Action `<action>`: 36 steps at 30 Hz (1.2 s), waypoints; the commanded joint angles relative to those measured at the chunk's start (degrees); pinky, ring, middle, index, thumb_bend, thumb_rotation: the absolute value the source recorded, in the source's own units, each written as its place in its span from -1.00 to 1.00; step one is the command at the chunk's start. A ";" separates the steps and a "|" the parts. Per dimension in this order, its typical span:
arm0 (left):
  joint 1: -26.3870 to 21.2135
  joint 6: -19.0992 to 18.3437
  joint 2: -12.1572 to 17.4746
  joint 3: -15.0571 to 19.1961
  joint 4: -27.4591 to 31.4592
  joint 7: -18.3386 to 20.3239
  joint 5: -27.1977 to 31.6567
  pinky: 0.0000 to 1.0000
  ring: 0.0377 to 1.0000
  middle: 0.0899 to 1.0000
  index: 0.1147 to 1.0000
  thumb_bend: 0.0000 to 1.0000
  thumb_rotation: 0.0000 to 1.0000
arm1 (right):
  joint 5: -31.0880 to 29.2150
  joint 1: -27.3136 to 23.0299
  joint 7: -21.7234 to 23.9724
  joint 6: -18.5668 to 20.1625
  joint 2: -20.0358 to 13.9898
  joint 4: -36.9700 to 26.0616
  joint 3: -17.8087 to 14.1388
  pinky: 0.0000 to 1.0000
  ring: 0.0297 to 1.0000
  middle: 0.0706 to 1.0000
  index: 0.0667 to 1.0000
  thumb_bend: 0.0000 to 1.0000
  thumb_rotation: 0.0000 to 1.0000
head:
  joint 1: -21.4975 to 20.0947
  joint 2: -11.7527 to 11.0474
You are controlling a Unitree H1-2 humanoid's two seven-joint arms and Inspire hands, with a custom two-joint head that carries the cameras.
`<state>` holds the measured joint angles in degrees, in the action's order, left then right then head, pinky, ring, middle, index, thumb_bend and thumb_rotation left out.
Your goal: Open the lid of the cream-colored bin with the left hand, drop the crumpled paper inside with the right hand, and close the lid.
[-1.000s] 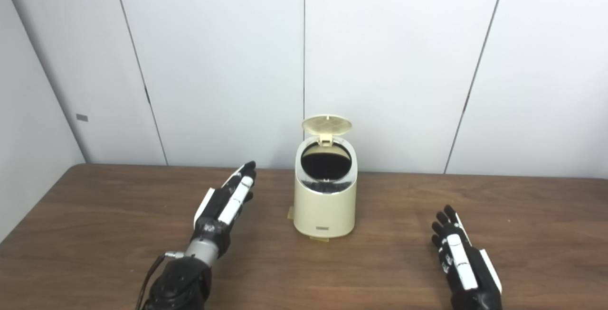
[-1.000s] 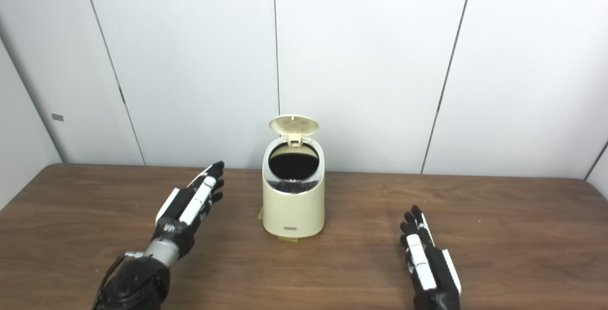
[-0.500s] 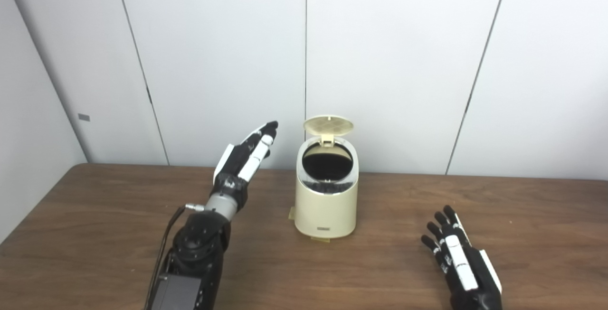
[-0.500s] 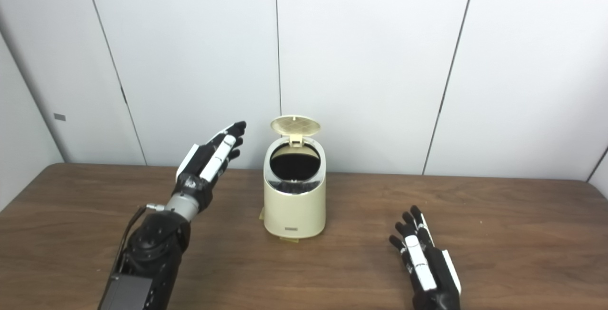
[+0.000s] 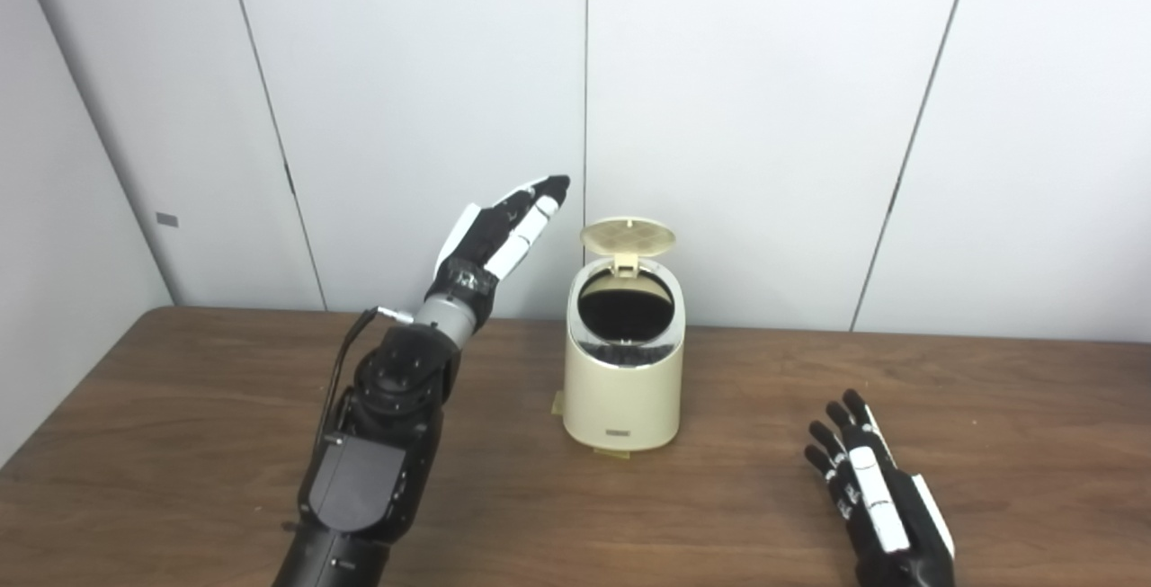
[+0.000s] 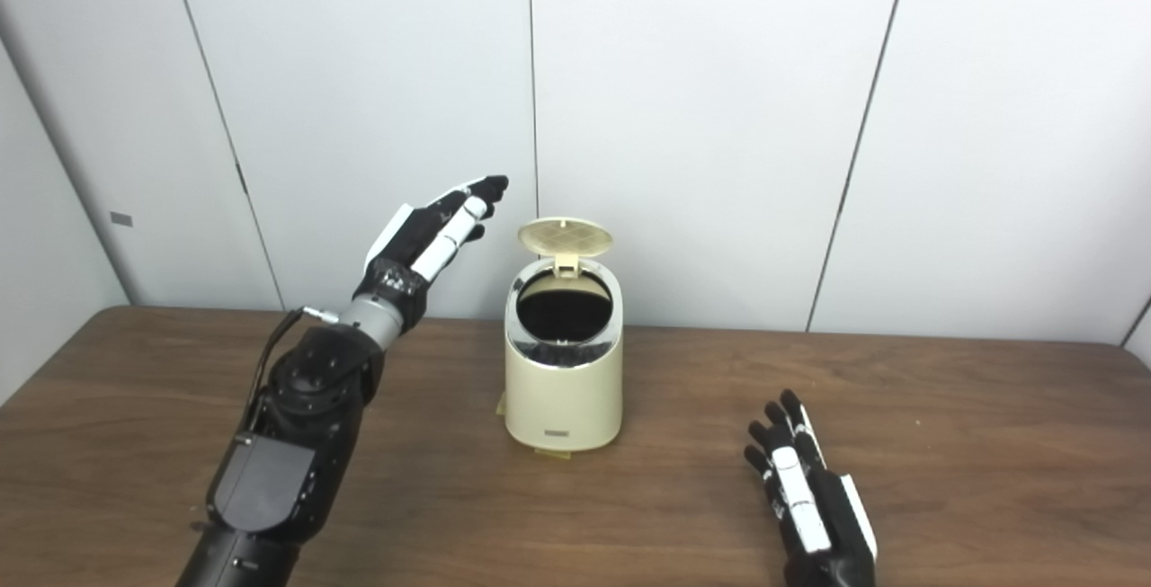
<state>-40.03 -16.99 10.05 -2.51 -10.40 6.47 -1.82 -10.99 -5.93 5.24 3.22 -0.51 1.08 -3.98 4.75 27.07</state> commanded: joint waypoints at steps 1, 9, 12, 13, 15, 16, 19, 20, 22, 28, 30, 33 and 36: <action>-4.41 -0.44 0.93 -0.52 0.99 0.10 -1.41 0.90 0.87 0.79 0.75 0.15 0.89 | -0.62 0.45 1.00 0.18 0.63 -1.35 0.93 0.92 0.93 0.95 0.99 0.14 0.53 | -0.12 0.44; -6.44 -0.11 1.73 -4.53 -0.26 2.26 -5.45 0.83 0.80 0.70 0.68 0.08 0.94 | -0.26 1.00 -0.02 1.38 0.49 -2.92 1.02 0.93 0.93 0.93 0.98 0.13 0.57 | -1.32 2.03; -6.86 0.75 1.63 -5.94 -1.36 2.40 -7.32 0.87 0.82 0.70 0.65 0.08 0.94 | -0.83 1.11 -0.11 2.35 0.33 -3.68 0.77 0.84 0.91 0.93 0.99 0.13 0.57 | -1.43 2.52; -6.97 1.08 1.70 -6.43 -1.63 2.52 -7.89 0.88 0.82 0.70 0.64 0.07 0.95 | -0.79 1.18 -0.25 2.68 0.28 -3.93 0.75 0.81 0.90 0.93 0.99 0.15 0.58 | -1.71 2.21; -7.12 1.16 1.77 -7.42 -1.70 2.58 -9.28 0.90 0.84 0.71 0.62 0.06 0.95 | -0.86 1.32 -0.51 3.32 0.35 -4.20 0.66 0.78 0.89 0.93 1.00 0.16 0.59 | -2.06 1.31; -7.22 0.49 1.93 -8.22 -1.33 2.64 -10.48 0.89 0.85 0.71 0.58 0.07 0.96 | -1.06 1.41 -0.47 3.43 0.41 -4.13 0.60 0.79 0.90 0.94 1.00 0.18 0.58 | -2.06 1.31; -7.25 1.32 2.66 -10.20 -0.46 2.61 -13.67 0.98 0.90 0.70 0.52 0.10 1.00 | -2.02 1.60 -0.24 3.98 0.77 -3.94 0.51 0.71 0.90 0.95 1.00 0.18 0.54 | -2.59 1.26; -7.12 2.10 2.86 -10.58 -0.20 2.41 -14.52 0.99 0.90 0.69 0.50 0.11 1.00 | -2.17 1.60 -0.18 4.04 0.86 -3.83 0.64 0.68 0.90 0.95 1.00 0.17 0.54 | -3.09 1.24; -6.91 2.28 3.15 -11.18 0.31 2.35 -16.05 1.00 0.90 0.69 0.47 0.15 1.00 | -1.97 1.51 -0.23 4.29 0.97 -3.81 1.00 0.64 0.89 0.95 1.00 0.16 0.53 | -3.22 1.27; -6.25 1.37 3.43 -11.84 1.91 2.48 -19.65 0.91 0.94 0.81 0.31 0.31 1.00 | -2.27 1.12 -0.69 6.79 1.65 -4.81 1.64 0.62 0.90 0.97 1.00 0.16 0.64 | -3.95 1.73; -5.95 0.85 2.89 -11.16 2.27 1.99 -19.79 0.93 0.93 0.78 0.23 0.28 1.00 | -1.41 0.79 -1.43 8.67 2.06 -5.82 2.16 0.64 0.90 0.95 1.00 0.15 0.72 | -4.07 1.78; -5.67 0.98 2.87 -10.97 2.75 1.87 -20.41 0.97 0.91 0.77 0.15 0.27 1.00 | 0.11 0.34 -1.87 9.67 2.32 -6.57 3.03 0.65 0.90 0.96 1.00 0.15 0.86 | -4.27 2.30; -5.53 2.99 4.24 -12.08 3.35 2.11 -22.30 0.86 0.87 0.73 0.08 0.30 1.00 | 0.37 0.22 -2.19 10.07 2.94 -6.91 3.39 0.64 0.91 0.97 1.00 0.16 0.88 | -4.46 2.94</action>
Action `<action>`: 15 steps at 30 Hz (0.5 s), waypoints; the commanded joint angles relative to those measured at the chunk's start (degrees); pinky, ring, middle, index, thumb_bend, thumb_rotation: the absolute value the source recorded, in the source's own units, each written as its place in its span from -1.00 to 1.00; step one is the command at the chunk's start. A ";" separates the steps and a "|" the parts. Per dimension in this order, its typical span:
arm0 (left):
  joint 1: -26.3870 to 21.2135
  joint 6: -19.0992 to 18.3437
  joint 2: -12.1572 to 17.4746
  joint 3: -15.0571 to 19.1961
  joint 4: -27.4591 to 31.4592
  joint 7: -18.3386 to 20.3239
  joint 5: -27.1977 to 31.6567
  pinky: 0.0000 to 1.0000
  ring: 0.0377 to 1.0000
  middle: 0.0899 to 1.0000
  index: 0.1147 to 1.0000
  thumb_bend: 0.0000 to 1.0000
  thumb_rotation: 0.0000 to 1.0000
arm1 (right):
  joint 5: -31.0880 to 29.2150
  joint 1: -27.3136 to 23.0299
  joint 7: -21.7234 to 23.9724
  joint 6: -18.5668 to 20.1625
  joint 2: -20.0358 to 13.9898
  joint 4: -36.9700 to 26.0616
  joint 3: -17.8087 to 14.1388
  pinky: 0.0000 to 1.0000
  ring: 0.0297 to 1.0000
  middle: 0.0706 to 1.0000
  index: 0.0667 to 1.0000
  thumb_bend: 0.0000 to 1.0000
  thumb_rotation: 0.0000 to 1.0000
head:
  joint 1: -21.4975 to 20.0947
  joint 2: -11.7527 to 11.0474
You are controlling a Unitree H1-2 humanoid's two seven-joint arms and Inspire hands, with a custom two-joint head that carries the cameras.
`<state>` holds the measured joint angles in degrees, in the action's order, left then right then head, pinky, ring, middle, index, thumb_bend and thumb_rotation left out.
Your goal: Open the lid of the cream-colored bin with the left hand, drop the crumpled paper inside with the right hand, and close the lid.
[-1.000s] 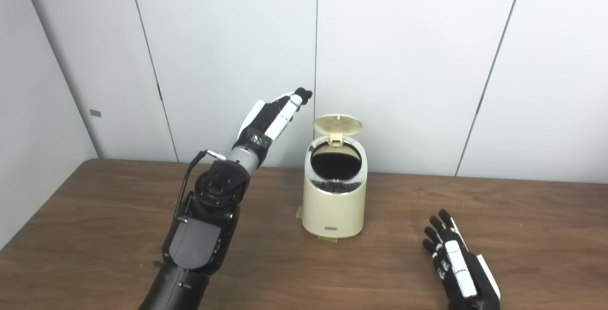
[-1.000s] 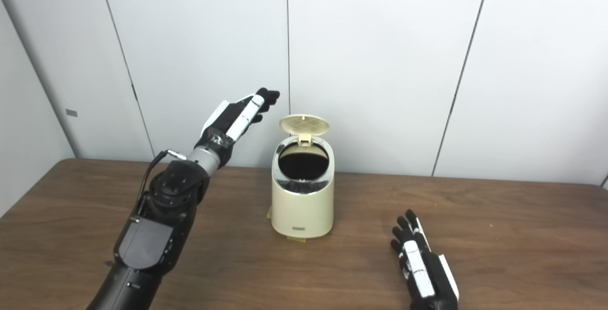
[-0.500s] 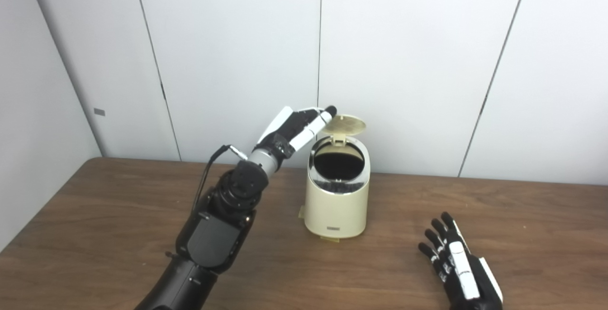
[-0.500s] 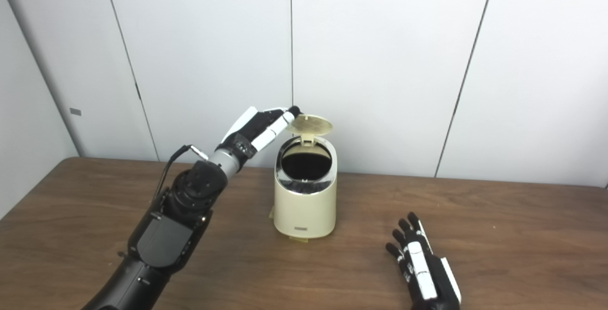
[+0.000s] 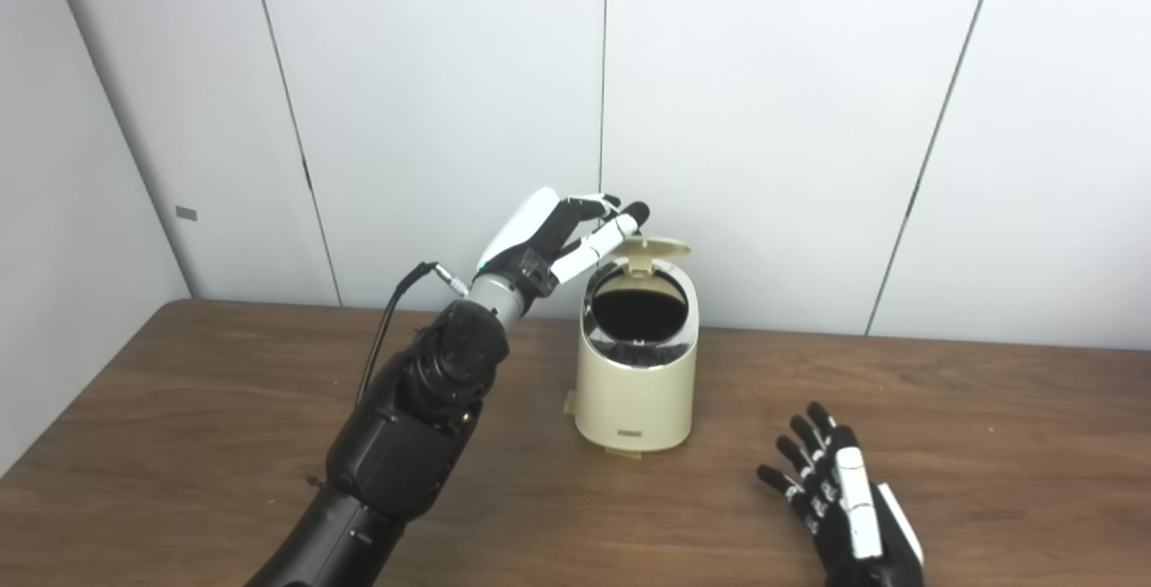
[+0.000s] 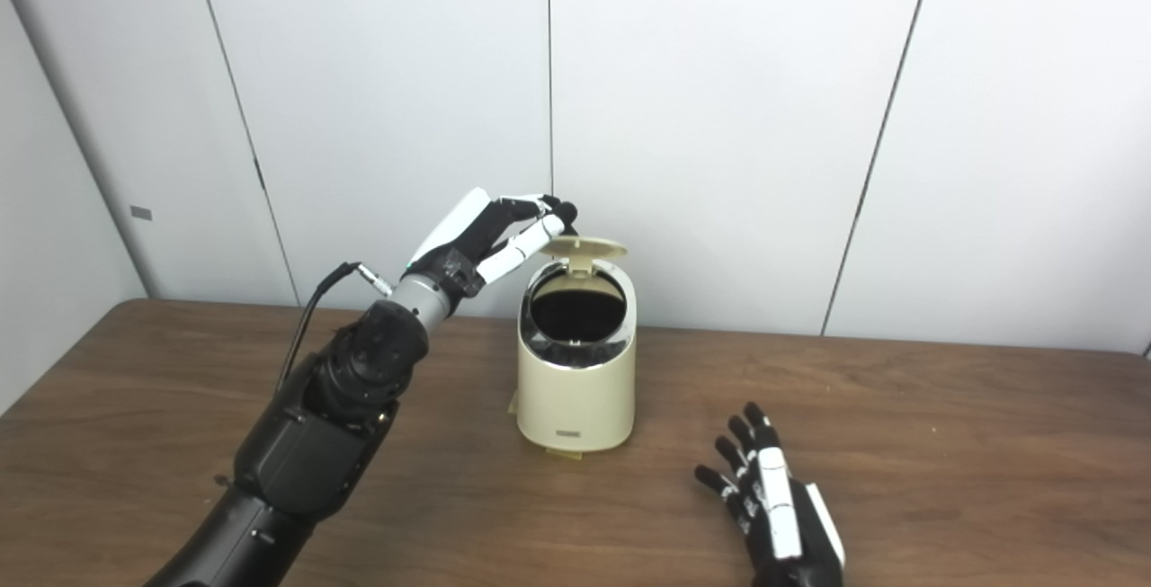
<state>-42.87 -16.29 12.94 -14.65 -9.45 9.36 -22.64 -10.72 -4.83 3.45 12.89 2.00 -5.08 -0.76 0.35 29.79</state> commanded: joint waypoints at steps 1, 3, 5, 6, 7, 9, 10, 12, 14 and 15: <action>-2.65 3.41 1.96 -0.46 2.57 -0.84 -2.46 0.81 0.86 0.72 0.06 0.29 1.00 | 0.06 -0.91 -0.62 0.68 0.85 -0.92 0.19 0.64 0.91 0.97 1.00 0.17 0.87 | -0.18 0.47; -2.50 4.84 2.86 -1.15 2.84 -0.76 -3.90 0.71 0.81 0.69 0.02 0.26 1.00 | 0.23 -0.92 -1.13 1.37 1.62 -1.45 0.37 0.63 0.90 0.95 1.00 0.18 0.84 | -0.31 0.64; -2.25 6.54 3.72 -2.12 2.51 -0.99 -5.73 0.61 0.76 0.65 0.03 0.26 1.00 | 0.50 -1.03 -1.44 2.00 2.16 -2.01 0.75 0.55 0.87 0.93 1.00 0.20 0.82 | -0.44 0.80; -2.12 7.67 4.12 -2.67 2.03 -1.32 -6.88 0.58 0.74 0.64 0.05 0.24 1.00 | 0.71 -1.14 -1.62 2.38 2.39 -2.32 0.93 0.51 0.86 0.93 1.00 0.20 0.80 | -0.54 0.84; -2.01 8.98 4.56 -3.21 1.45 -1.71 -7.96 0.55 0.73 0.64 0.07 0.24 1.00 | 0.95 -1.28 -1.83 2.66 2.63 -2.57 1.10 0.47 0.86 0.93 1.00 0.20 0.80 | -0.79 0.95; -1.78 10.90 5.31 -4.03 0.61 -2.12 -9.80 0.54 0.73 0.64 0.10 0.25 1.00 | 1.38 -1.55 -2.19 3.33 2.89 -3.09 1.26 0.45 0.86 0.93 1.00 0.19 0.79 | -0.97 1.22; -1.62 11.47 5.72 -4.46 0.46 -2.11 -10.83 0.55 0.74 0.65 0.14 0.33 1.00 | 1.61 -1.68 -2.42 3.77 2.97 -3.48 1.33 0.43 0.86 0.93 1.00 0.20 0.80 | -1.06 1.39; -1.31 12.27 6.23 -5.06 0.23 -1.90 -12.59 0.57 0.77 0.66 0.18 0.41 1.00 | 2.02 -1.88 -2.81 4.58 2.95 -4.18 1.39 0.42 0.87 0.94 1.00 0.22 0.81 | -1.26 1.64; -0.95 12.71 6.78 -5.78 0.08 -1.09 -14.14 0.58 0.76 0.66 0.17 0.44 1.00 | 2.74 -2.09 -3.14 5.20 2.77 -4.82 1.53 0.50 0.87 0.93 1.00 0.24 0.82 | -1.60 1.95; -0.72 12.84 7.03 -6.16 0.07 -0.61 -14.72 0.58 0.76 0.66 0.18 0.43 1.00 | 3.14 -2.20 -3.27 5.43 2.68 -5.14 1.60 0.53 0.88 0.93 1.00 0.25 0.83 | -1.70 2.00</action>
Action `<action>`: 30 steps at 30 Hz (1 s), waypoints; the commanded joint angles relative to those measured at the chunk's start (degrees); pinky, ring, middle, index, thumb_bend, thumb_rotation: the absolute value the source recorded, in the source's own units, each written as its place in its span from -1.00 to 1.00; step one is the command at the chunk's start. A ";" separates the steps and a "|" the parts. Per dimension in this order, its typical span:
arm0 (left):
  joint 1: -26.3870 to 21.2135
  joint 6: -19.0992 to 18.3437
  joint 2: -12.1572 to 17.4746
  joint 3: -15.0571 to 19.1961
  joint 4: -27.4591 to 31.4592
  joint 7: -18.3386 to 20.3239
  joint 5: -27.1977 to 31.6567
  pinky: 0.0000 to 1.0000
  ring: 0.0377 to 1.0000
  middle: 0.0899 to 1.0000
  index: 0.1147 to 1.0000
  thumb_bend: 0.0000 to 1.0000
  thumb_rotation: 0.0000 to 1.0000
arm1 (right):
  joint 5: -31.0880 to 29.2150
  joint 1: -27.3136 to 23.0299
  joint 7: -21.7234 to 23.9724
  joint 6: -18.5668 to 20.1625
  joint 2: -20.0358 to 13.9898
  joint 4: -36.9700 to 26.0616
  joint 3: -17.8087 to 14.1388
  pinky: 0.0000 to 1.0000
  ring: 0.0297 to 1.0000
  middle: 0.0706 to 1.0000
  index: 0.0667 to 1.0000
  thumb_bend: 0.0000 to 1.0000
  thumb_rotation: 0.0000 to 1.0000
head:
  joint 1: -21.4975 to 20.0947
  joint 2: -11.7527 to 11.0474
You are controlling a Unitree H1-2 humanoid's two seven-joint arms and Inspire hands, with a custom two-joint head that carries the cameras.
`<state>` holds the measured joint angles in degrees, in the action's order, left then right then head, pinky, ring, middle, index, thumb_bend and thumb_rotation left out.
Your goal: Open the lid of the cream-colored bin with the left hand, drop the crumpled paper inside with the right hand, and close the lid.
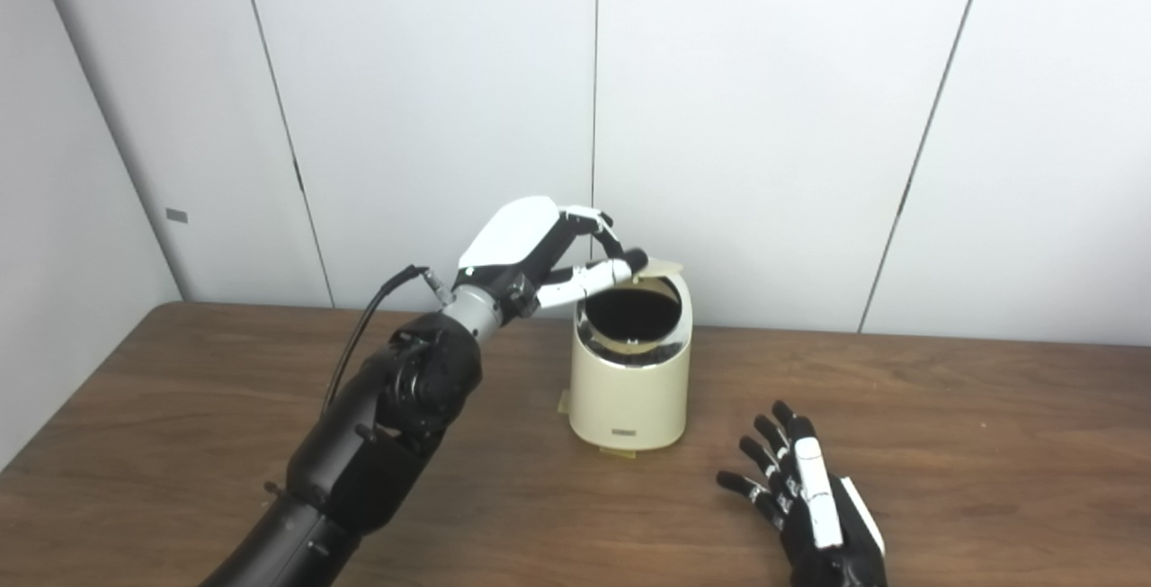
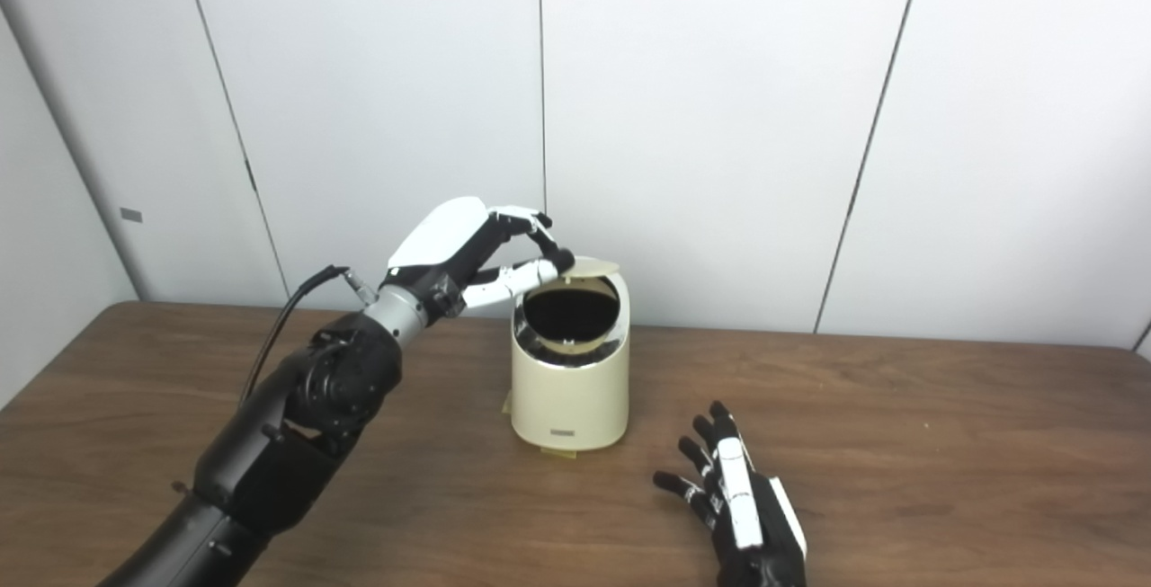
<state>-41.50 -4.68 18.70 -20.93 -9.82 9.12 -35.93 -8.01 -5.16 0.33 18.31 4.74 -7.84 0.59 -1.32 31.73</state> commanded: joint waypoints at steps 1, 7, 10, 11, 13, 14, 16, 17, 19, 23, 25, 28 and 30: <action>-1.82 1.34 1.38 -0.13 0.47 -0.08 -1.97 0.60 0.76 0.67 0.19 0.40 1.00 | 0.69 -1.97 -0.23 0.21 -0.10 -2.70 0.28 0.55 0.88 0.93 1.00 0.25 0.85 | -0.18 0.09; -0.25 3.90 1.58 -1.94 -0.99 -0.32 -5.36 0.60 0.75 0.65 0.28 0.27 1.00 | 2.18 -2.33 -0.69 0.92 -0.13 -4.70 0.57 0.55 0.88 0.94 1.00 0.20 0.92 | -0.39 0.58; 0.63 4.79 1.32 -2.65 -1.78 0.00 -6.54 0.60 0.77 0.68 0.35 0.28 1.00 | 1.15 -2.01 -0.71 1.74 0.11 -5.86 -0.26 0.56 0.91 0.95 1.00 0.19 0.92 | -0.65 1.03; 0.87 5.04 1.26 -2.82 -1.96 0.10 -6.87 0.60 0.78 0.69 0.40 0.27 1.00 | 0.82 -1.90 -0.70 1.92 0.13 -6.17 -0.51 0.60 0.91 0.95 1.00 0.19 0.91 | -0.65 1.03; 1.25 5.25 1.30 -3.63 -2.11 0.67 -7.90 0.62 0.80 0.71 0.45 0.26 1.00 | 0.15 -1.80 -0.51 2.07 -0.18 -6.84 -1.11 0.64 0.92 0.96 1.00 0.20 0.91 | -0.75 1.38; 1.34 5.32 1.29 -3.84 -2.16 0.81 -8.25 0.63 0.81 0.71 0.47 0.25 1.00 | -0.10 -1.79 -0.41 2.04 -0.28 -7.01 -1.32 0.69 0.93 0.96 1.00 0.21 0.90 | -0.75 1.38; 1.74 5.79 1.08 -4.17 -2.30 0.29 -9.06 0.65 0.81 0.72 0.48 0.22 1.00 | -0.61 -1.71 -0.84 2.45 -0.19 -7.93 -2.12 0.75 0.95 0.97 1.00 0.22 0.89 | -0.73 1.66; 1.88 6.01 1.00 -4.23 -2.36 0.05 -9.34 0.65 0.82 0.72 0.49 0.21 1.00 | -0.70 -1.69 -1.05 2.71 -0.12 -8.28 -2.39 0.77 0.95 0.98 1.00 0.21 0.89 | -0.73 1.66; 2.20 6.17 0.83 -4.40 -2.19 -0.10 -9.88 0.65 0.83 0.74 0.51 0.23 1.00 | -0.38 -1.61 -1.51 3.19 -0.21 -9.16 -2.83 0.76 0.95 0.98 1.00 0.21 0.90 | -0.58 2.05; 2.60 6.45 0.68 -4.81 -1.71 -0.43 -11.12 0.66 0.86 0.77 0.53 0.24 1.00 | -0.42 -1.61 -1.86 3.10 -0.42 -9.75 -3.37 0.83 0.96 0.96 1.00 0.21 0.91 | -0.48 2.53; 2.92 6.17 0.71 -5.79 -0.93 -0.64 -13.37 0.65 0.86 0.77 0.54 0.21 1.00 | -0.81 -1.66 -1.76 3.44 -0.59 -10.11 -3.58 0.86 0.97 0.95 1.00 0.19 0.92 | -0.51 2.78; 3.19 6.55 1.11 -7.68 -0.29 -1.64 -17.81 0.68 0.87 0.78 0.54 0.17 0.99 | -1.17 -1.72 -1.88 3.75 -0.57 -10.46 -3.86 0.87 0.96 0.92 1.00 0.17 0.94 | -0.61 3.04; 3.50 7.12 1.39 -8.74 0.10 -2.07 -19.81 0.76 0.89 0.79 0.53 0.18 0.95 | -1.41 -1.70 -1.92 4.14 -0.65 -10.85 -4.02 0.90 0.97 0.92 1.00 0.17 0.95 | -0.75 3.59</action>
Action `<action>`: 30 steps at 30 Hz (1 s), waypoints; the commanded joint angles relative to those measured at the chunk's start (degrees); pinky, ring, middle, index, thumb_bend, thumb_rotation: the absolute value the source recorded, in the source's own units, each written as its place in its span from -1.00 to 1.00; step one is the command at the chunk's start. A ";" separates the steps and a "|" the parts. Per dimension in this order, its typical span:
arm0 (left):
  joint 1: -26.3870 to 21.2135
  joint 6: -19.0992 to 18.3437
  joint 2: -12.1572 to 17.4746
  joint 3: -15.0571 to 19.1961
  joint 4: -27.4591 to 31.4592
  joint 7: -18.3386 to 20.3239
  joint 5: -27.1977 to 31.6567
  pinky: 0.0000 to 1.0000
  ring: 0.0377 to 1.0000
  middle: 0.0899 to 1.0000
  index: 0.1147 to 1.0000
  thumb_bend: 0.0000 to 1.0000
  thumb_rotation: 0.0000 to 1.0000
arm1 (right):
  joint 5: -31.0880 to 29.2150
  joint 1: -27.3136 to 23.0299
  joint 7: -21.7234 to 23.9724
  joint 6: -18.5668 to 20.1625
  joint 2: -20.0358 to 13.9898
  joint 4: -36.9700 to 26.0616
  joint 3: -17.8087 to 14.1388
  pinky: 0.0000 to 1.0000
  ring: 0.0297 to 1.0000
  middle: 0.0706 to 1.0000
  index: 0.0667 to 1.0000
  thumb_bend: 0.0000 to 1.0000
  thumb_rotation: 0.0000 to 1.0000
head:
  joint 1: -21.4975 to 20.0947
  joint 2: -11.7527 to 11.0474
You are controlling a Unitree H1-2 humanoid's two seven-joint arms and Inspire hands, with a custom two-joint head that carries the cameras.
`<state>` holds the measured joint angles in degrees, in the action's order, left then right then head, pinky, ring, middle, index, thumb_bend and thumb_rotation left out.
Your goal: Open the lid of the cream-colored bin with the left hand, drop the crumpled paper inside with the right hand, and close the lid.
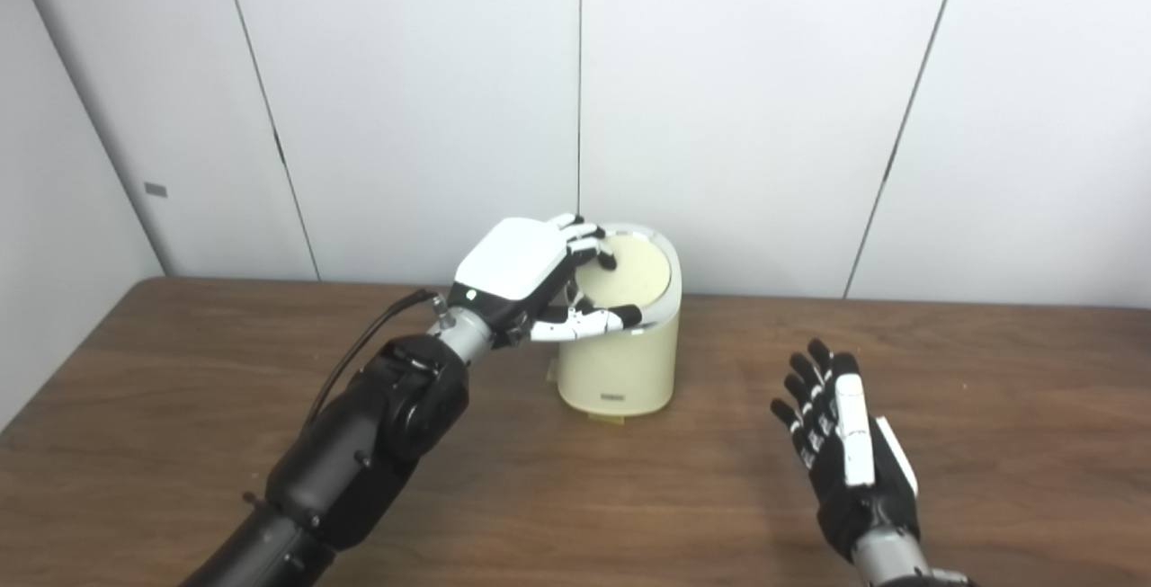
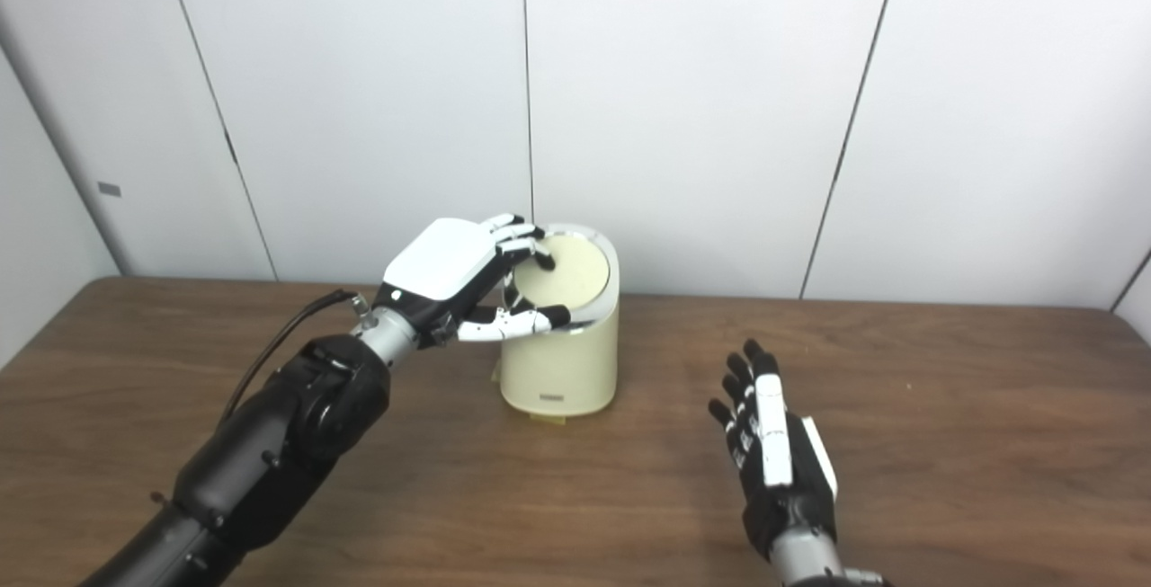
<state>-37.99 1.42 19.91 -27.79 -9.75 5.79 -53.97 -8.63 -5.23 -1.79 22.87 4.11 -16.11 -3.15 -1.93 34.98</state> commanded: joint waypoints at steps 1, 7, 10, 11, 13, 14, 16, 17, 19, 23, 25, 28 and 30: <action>0.14 1.32 0.34 -2.53 0.21 1.17 -2.96 0.80 0.91 0.80 0.53 0.19 0.94 | -0.99 -1.64 0.22 -0.25 -0.07 -2.74 -0.39 0.92 0.98 0.93 1.00 0.17 0.95 | -0.13 0.33; 0.53 1.90 0.73 -4.71 0.17 1.93 -6.05 0.85 0.94 0.83 0.48 0.25 0.95 | -0.68 -1.71 -0.07 0.62 -0.51 -4.02 -0.58 0.92 0.99 0.97 1.00 0.20 0.98 | -0.30 1.11; 0.68 1.57 0.51 -4.78 -0.08 2.94 -5.76 0.88 0.95 0.83 0.47 0.27 0.98 | -1.25 -1.94 -0.43 1.35 -0.26 -4.38 -1.17 0.89 0.98 0.97 1.00 0.21 0.97 | -0.30 1.11; 0.72 1.69 0.47 -4.73 -0.22 3.14 -5.34 0.89 0.95 0.84 0.48 0.27 0.97 | -1.48 -2.05 -0.50 1.47 -0.20 -4.36 -1.40 0.88 0.98 0.98 1.00 0.20 0.96 | -0.30 1.11; 0.77 1.77 0.48 -4.72 -0.23 3.55 -4.88 0.90 0.95 0.84 0.49 0.27 0.97 | -1.71 -2.19 -0.67 1.69 -0.17 -4.45 -1.62 0.88 0.98 0.98 1.00 0.20 0.95 | -0.40 1.51; 0.79 1.70 0.50 -4.82 -0.15 3.72 -4.98 0.90 0.95 0.84 0.49 0.26 0.97 | -1.59 -2.31 -0.82 1.86 -0.28 -4.56 -1.60 0.88 0.98 0.98 1.00 0.19 0.95 | -0.40 1.51; 0.84 1.52 0.49 -4.91 0.04 4.13 -5.04 0.87 0.93 0.83 0.48 0.26 0.96 | -1.44 -2.54 -1.09 2.22 -0.43 -4.74 -1.61 0.85 0.96 0.96 1.00 0.19 0.97 | -0.39 1.59; 0.86 1.50 0.46 -4.90 0.05 4.13 -5.02 0.86 0.93 0.82 0.48 0.26 0.96 | -1.42 -2.62 -1.20 2.35 -0.46 -4.77 -1.63 0.85 0.96 0.96 1.00 0.19 0.97 | -0.39 1.59; 0.88 1.59 0.29 -4.62 0.02 3.67 -4.69 0.84 0.91 0.81 0.48 0.25 0.97 | -1.46 -2.70 -1.24 2.39 -0.57 -4.67 -1.68 0.85 0.96 0.95 1.00 0.18 0.96 | -0.27 1.49; 1.11 1.45 -0.23 -2.99 0.60 2.33 -2.72 0.74 0.85 0.73 0.46 0.22 0.95 | -1.53 -2.86 -1.23 2.40 -0.79 -4.29 -1.82 0.83 0.95 0.95 0.99 0.19 0.95 | -0.18 1.40; 1.45 1.10 -0.65 -1.22 1.81 2.17 -0.17 0.71 0.82 0.71 0.47 0.21 0.90 | -1.49 -2.94 -1.31 2.40 -0.79 -4.21 -1.89 0.83 0.95 0.94 0.99 0.19 0.95 | -0.19 1.46; 2.32 -0.64 -1.99 2.47 4.28 3.02 4.95 0.63 0.77 0.69 0.53 0.16 0.79 | -1.89 -3.11 -1.30 2.41 -0.66 -4.12 -2.14 0.83 0.94 0.94 0.98 0.18 0.94 | -0.13 1.45; 3.04 -2.05 -3.06 5.53 5.98 3.55 8.85 0.57 0.73 0.69 0.58 0.13 0.76 | -2.07 -3.07 -1.25 2.38 -0.63 -4.03 -2.27 0.84 0.95 0.94 0.98 0.18 0.93 | -0.15 1.54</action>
<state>-33.72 -0.60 17.62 -22.92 -5.34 7.94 -47.69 -10.03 -6.04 -3.12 25.70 3.51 -18.47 -5.24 -2.02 36.47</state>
